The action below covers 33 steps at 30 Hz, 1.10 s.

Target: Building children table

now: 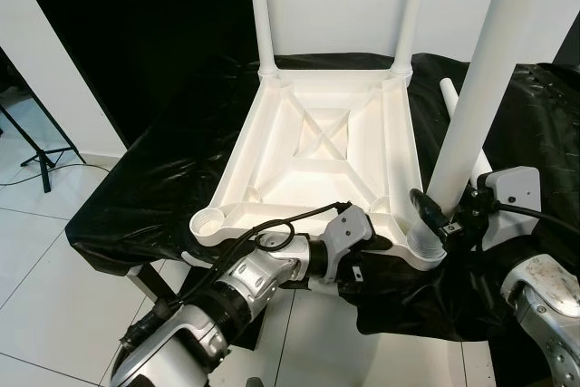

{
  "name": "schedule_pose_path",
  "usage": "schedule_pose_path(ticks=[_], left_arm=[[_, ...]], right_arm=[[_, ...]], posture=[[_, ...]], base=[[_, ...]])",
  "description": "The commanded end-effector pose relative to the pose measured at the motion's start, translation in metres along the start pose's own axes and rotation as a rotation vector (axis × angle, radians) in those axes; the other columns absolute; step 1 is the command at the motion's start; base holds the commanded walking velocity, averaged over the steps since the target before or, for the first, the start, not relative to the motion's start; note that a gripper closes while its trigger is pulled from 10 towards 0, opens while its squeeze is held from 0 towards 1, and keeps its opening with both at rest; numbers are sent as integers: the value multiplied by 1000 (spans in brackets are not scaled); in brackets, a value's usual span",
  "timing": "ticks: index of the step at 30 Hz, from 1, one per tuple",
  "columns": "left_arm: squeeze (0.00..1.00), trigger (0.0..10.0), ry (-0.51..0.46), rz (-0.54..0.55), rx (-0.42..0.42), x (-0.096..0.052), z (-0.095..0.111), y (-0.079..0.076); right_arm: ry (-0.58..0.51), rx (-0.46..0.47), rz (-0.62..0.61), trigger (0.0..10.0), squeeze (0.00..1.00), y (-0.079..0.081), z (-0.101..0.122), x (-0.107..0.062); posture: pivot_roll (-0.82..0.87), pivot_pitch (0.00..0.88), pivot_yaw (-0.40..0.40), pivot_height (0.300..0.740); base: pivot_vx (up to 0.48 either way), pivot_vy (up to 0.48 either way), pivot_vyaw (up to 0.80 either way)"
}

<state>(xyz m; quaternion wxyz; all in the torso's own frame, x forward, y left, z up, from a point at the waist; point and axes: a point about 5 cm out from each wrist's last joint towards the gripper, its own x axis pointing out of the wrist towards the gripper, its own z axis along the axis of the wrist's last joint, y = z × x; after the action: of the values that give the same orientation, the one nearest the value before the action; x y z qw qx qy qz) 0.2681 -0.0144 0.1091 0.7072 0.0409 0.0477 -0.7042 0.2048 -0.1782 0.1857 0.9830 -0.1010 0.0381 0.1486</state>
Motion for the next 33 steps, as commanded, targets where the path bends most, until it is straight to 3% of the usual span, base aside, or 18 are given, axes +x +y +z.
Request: schedule_pose_path(ticks=[1,6,8,9,12,18,19,20,21,22,23,24,33], left_arm=[[0,10000,20,-42,13,-4,-2,1],[0,10000,16,-38,11,-4,-1,1],[0,10000,3,73,25,-9,3,18],[0,10000,3,73,25,-9,3,18],[0,10000,204,185,88,-9,-18,28],[0,10000,370,225,117,-11,-39,29],[0,9216,395,206,107,-12,-43,26],[0,9216,395,206,107,-12,-43,26],[0,5294,405,186,100,-12,-46,24],[0,3804,403,157,96,-12,-46,22],[0,3804,403,157,96,-12,-46,22],[0,0,403,136,97,-12,-47,20],[0,0,381,97,100,-8,-46,18]], right_arm=[[166,53,24,10000,0,4,-30,1],[164,52,24,10000,0,4,-31,1],[152,49,25,10000,0,4,-32,3],[152,49,25,10000,0,4,-32,3],[144,45,28,10000,0,4,-32,4],[143,46,29,10000,0,5,-34,4],[145,48,28,10000,0,5,-36,3],[145,48,28,10000,0,5,-36,3],[146,48,27,10000,0,5,-37,2],[144,48,24,10000,0,5,-38,1],[144,48,24,10000,0,5,-38,1],[141,49,22,10000,0,5,-38,1],[148,71,35,10000,0,3,-52,-12]], posture=[[-9,0,71,740],[-8,0,71,740],[-8,0,76,740],[-8,0,76,740],[-8,0,77,740],[-10,0,80,740],[-11,0,82,740],[-11,0,82,740],[-11,0,83,740],[-10,0,84,740],[-10,0,84,740],[-10,0,84,740],[-17,0,85,740]], base=[[0,0,0],[0,0,0],[0,0,0],[0,0,0],[0,0,0],[0,0,0],[0,0,0],[0,0,0],[0,0,0],[0,0,0],[0,0,0],[0,0,0],[0,0,0]])
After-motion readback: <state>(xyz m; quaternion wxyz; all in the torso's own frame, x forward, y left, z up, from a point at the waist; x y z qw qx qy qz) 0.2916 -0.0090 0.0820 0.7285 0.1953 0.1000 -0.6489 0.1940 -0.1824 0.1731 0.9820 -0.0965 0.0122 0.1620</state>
